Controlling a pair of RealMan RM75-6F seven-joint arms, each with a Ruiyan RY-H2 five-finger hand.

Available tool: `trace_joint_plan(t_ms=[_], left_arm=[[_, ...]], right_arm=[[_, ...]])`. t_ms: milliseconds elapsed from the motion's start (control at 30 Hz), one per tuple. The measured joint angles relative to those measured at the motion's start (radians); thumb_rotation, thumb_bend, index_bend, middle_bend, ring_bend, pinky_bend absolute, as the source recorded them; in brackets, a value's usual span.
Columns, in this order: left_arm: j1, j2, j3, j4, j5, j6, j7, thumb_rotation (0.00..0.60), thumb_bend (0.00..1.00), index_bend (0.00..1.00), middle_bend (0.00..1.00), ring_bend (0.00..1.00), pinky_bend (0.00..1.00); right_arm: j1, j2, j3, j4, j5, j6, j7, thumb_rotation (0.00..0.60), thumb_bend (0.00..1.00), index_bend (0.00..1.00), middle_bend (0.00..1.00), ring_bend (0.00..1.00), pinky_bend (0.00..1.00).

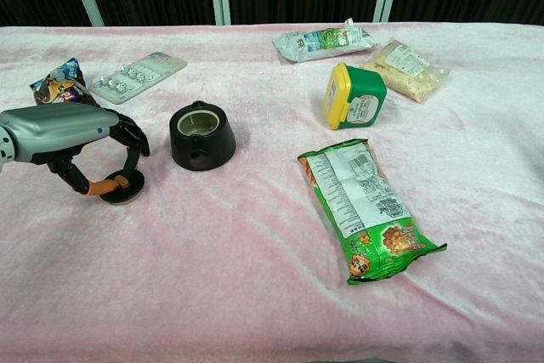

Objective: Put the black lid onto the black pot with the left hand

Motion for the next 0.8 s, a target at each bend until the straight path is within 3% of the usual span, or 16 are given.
trace_joint_plan(t_ms=[800], left_arm=[[0.009,0.001,0.0,0.008,0.013,0.02,-0.028,0.6,0.42,0.61,0.24,0.11,0.09]], right_arm=[[0.002,0.001,-0.001,0.003,-0.001,-0.005,0.006,0.6,0.22,0.17,0.1,0.22,0.18]])
